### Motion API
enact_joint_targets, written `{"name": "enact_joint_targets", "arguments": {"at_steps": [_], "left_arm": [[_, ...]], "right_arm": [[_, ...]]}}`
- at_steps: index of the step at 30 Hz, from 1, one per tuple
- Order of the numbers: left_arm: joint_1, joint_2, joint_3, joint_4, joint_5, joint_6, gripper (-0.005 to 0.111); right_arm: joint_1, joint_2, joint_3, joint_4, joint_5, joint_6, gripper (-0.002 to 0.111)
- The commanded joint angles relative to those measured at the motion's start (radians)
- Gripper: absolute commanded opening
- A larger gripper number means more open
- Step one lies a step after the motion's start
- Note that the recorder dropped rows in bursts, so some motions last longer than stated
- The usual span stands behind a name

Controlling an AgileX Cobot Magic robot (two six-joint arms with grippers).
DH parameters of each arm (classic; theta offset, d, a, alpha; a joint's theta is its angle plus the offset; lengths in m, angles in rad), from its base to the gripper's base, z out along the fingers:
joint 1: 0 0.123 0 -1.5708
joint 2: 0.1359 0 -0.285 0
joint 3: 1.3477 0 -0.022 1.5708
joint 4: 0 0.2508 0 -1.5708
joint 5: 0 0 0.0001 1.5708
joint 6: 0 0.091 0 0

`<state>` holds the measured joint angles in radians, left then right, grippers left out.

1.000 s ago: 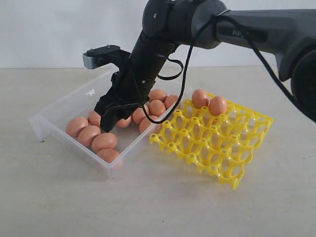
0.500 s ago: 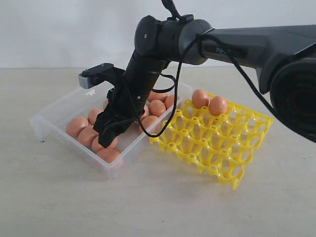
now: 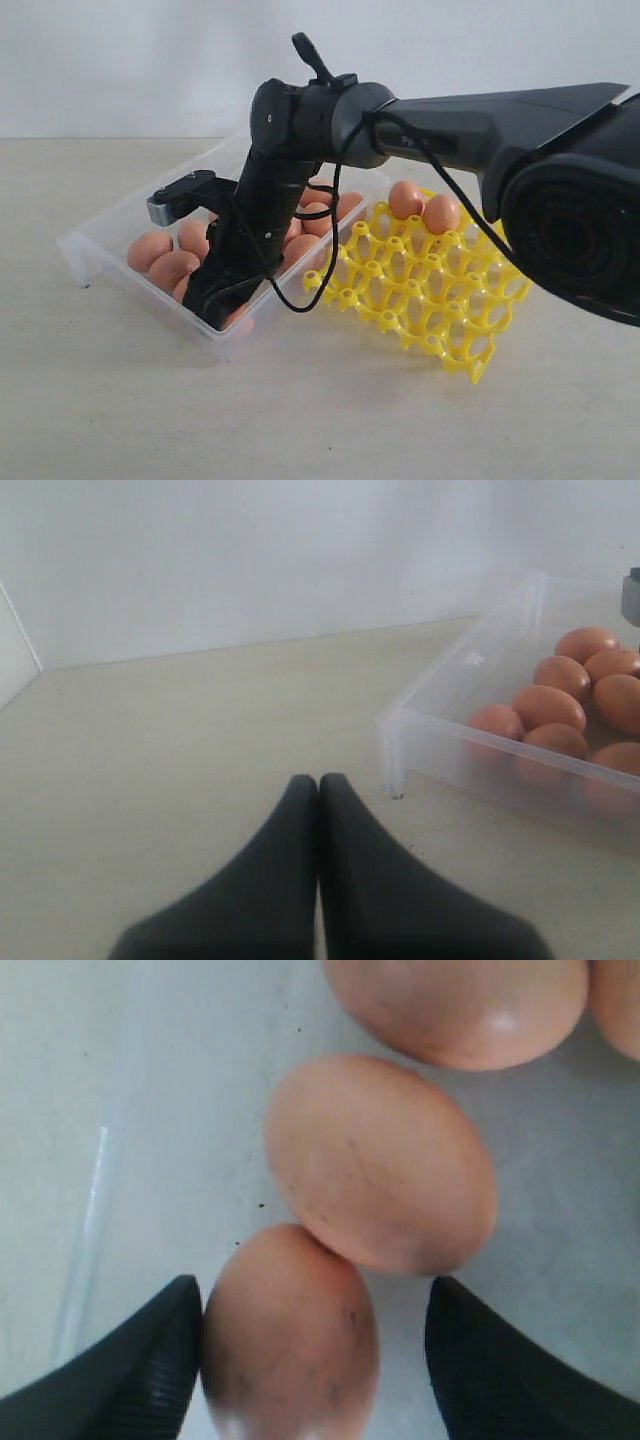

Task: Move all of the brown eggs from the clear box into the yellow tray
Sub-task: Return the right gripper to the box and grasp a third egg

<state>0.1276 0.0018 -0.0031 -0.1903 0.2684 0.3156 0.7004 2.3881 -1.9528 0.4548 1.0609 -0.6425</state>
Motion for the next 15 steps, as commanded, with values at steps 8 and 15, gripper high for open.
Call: {"name": "enact_joint_targets", "arguments": {"at_steps": [8, 15], "left_arm": [[-0.001, -0.002, 0.003, -0.004, -0.01, -0.009, -0.004], [-0.001, -0.002, 0.003, -0.004, -0.01, -0.009, -0.004]], "right_arm": [[0.009, 0.044, -0.001, -0.097, -0.049, 0.074, 0.03], [0.009, 0.038, -0.001, -0.109, -0.042, 0.088, 0.0]]}}
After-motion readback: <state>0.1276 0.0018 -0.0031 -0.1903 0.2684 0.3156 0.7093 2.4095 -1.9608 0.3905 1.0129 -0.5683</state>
